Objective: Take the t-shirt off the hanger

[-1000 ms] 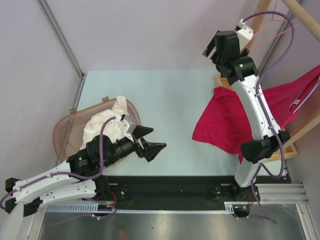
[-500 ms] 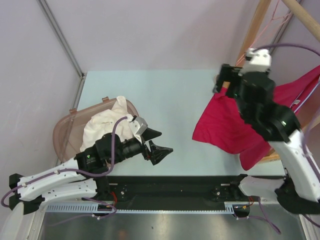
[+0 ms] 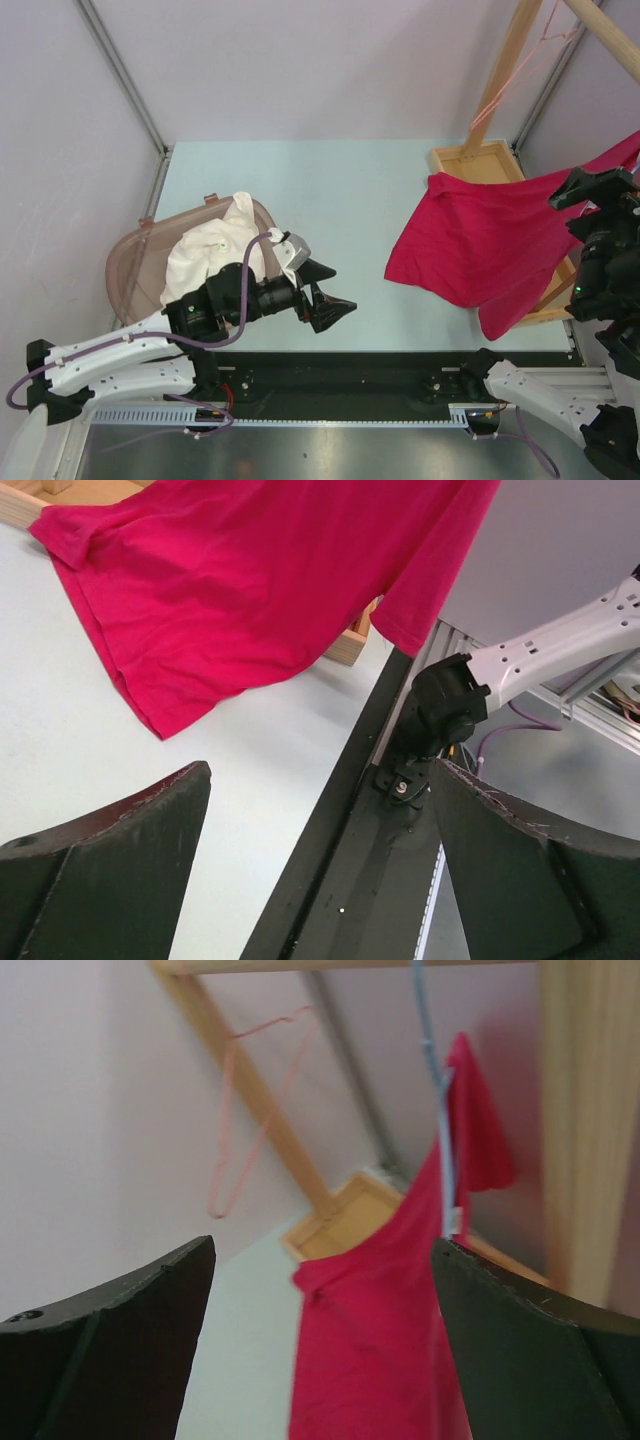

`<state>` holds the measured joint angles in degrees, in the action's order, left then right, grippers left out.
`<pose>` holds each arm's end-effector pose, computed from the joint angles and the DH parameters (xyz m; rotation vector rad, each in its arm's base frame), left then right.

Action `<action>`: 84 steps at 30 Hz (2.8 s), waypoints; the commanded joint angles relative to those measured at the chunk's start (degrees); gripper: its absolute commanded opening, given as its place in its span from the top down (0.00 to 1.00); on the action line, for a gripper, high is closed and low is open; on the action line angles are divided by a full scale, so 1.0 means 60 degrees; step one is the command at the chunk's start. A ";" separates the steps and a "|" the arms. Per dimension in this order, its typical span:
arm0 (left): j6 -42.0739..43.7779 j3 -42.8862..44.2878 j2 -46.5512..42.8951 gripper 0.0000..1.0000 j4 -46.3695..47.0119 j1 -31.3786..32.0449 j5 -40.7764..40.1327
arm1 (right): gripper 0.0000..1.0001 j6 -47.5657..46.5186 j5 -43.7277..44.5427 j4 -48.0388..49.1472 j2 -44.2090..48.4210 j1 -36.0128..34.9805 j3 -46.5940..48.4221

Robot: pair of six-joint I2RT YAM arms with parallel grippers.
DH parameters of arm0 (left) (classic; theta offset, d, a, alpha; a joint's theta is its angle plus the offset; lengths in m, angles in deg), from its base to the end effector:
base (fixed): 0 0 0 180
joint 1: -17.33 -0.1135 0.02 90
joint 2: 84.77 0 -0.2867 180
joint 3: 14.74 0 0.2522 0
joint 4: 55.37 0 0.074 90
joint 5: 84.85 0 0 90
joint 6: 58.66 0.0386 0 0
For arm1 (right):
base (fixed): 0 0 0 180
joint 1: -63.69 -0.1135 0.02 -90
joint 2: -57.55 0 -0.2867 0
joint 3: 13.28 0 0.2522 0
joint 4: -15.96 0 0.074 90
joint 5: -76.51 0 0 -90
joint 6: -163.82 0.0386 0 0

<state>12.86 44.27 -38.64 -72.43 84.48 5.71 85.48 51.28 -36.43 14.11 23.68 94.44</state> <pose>0.0693 -0.1655 0.3682 0.7382 1.6127 -1.1269 0.0299 -0.0205 0.5565 0.5994 1.3565 -0.0395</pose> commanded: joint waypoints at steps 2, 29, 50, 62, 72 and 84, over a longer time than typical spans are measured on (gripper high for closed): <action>-0.0216 0.0016 0.0031 0.04 0.0519 0.0013 0.0361 | 0.07 -0.1135 0.3790 0.0211 -0.0669 -0.0012 -0.0482; -0.0289 0.0294 0.0134 0.04 0.0123 -0.0001 0.0420 | 0.46 -0.0406 -0.0802 0.1444 -0.2472 0.5773 -0.2022; -0.0450 0.0704 0.0310 0.04 0.0211 -0.0001 0.0098 | 1.00 -0.1868 -0.0176 0.2745 -0.3628 0.4517 0.0600; -0.0465 0.0880 0.0427 0.04 0.0197 0.0013 -0.0019 | 1.00 -0.4186 0.1055 0.4507 -0.3834 0.1515 0.0132; -0.0538 0.0895 0.0559 0.04 0.0211 -0.0001 -0.0034 | 1.00 -0.0699 -0.3271 0.1678 -0.3278 0.0867 -0.1196; -0.0758 0.0543 -0.0041 0.04 -0.0066 -0.0001 -0.0881 | 1.00 -0.0741 -1.1185 0.2570 -0.3892 0.1848 -0.2211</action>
<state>9.62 47.25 -37.22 -72.82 84.48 3.74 81.83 6.25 -26.64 -8.20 33.21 80.86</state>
